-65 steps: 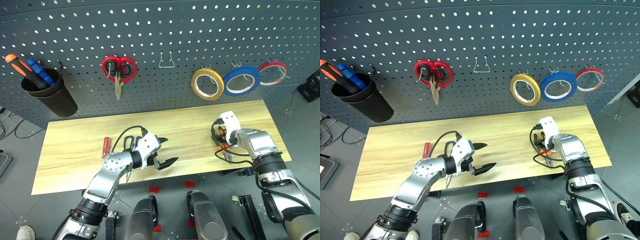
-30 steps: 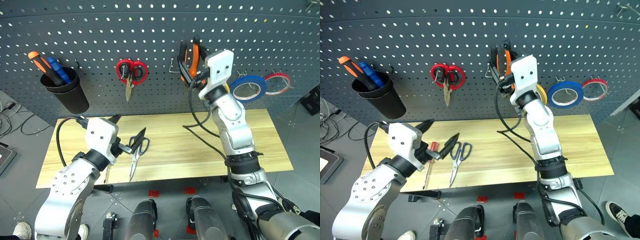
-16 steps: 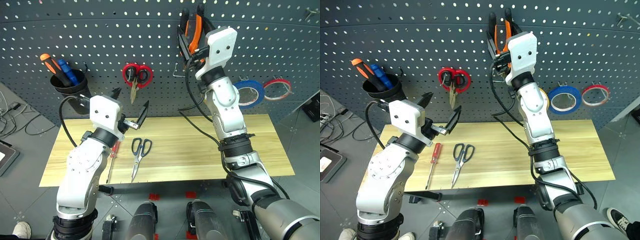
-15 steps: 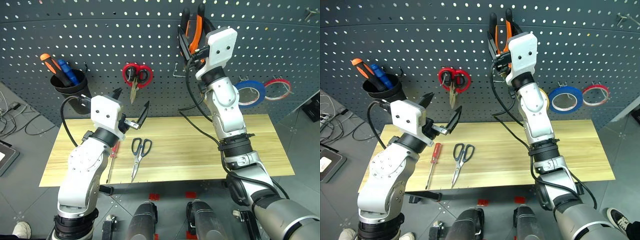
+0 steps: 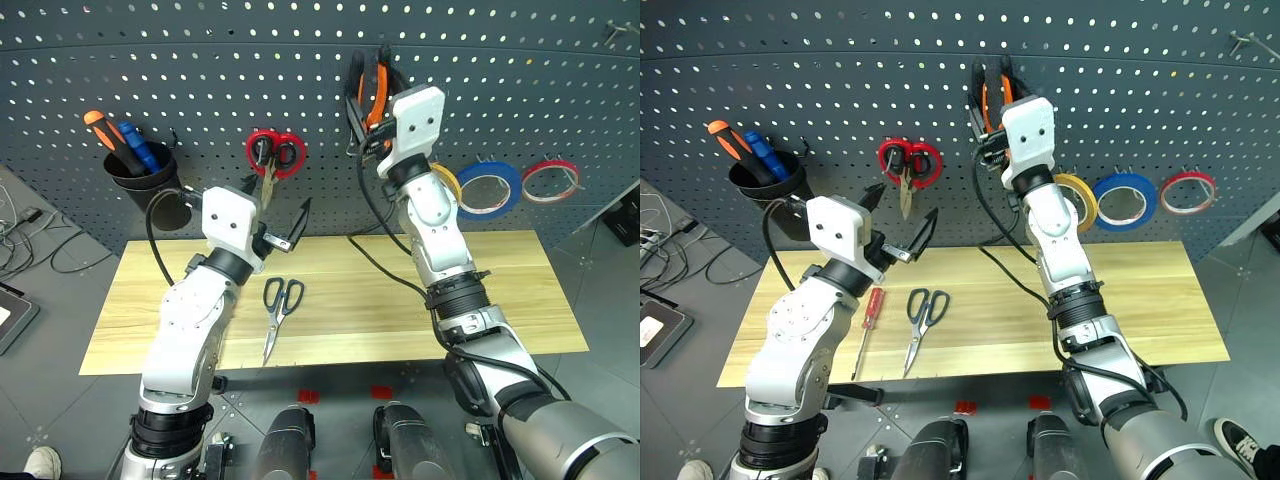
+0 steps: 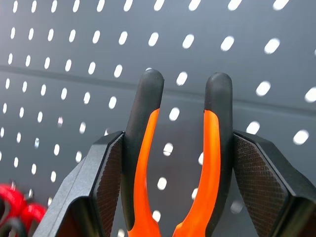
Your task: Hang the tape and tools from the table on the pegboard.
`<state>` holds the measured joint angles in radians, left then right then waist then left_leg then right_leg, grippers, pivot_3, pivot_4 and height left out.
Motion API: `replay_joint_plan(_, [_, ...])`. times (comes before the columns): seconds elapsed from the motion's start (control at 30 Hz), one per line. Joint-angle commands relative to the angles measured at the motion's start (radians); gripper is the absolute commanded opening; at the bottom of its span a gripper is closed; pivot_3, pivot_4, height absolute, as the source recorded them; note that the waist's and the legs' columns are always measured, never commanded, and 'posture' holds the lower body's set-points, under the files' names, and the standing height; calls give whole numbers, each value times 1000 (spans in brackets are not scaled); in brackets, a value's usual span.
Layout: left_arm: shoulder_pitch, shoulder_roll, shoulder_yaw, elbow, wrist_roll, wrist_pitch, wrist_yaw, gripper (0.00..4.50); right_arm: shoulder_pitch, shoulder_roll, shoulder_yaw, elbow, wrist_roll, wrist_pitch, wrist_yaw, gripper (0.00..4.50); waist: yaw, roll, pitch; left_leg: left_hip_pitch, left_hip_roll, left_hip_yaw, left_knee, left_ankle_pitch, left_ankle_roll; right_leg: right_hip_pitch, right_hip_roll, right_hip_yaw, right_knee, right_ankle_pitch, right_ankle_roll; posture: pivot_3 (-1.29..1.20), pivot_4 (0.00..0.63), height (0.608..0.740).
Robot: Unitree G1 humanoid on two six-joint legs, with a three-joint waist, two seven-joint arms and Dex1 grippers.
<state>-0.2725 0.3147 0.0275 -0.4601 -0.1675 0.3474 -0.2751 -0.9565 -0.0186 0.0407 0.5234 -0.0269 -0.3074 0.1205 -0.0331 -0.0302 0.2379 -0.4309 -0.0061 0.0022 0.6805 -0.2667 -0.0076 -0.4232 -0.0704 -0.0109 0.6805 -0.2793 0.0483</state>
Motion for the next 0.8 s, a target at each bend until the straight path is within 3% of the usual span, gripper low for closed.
replay_joint_plan(0.03, [-12,1,-2,-12,8,-30,-7,4500,1,-3,9,19,-27,-38,-14,3001,0,0,-1,0,0,0,0,0,0,0,0,0,0,0,0,-29,174,740])
replay_joint_plan(0.23, [-6,11,9,-13,4,-24,-17,4500,20,-22,24,74,-55,-33,2,3001,0,0,-7,1,0,0,0,0,0,1,0,0,0,0,0,-27,186,740])
replay_joint_plan(0.3, [-4,10,9,-17,4,-21,-17,4500,21,-25,23,73,-53,-34,5,3722,1,0,-7,2,0,0,0,0,0,3,0,0,0,0,0,-30,190,740])
replay_joint_plan(0.4, [-2,5,3,-24,3,-13,-17,4500,24,-28,20,66,-50,-34,10,4457,1,0,-7,3,0,0,0,0,0,3,0,0,0,0,0,-32,193,740])
replay_joint_plan(0.8, [-3,11,2,-18,-6,-8,-32,4500,54,-38,-1,-3,-13,-5,30,4457,-1,0,-7,3,0,0,0,0,0,2,0,1,0,0,0,-42,197,740])
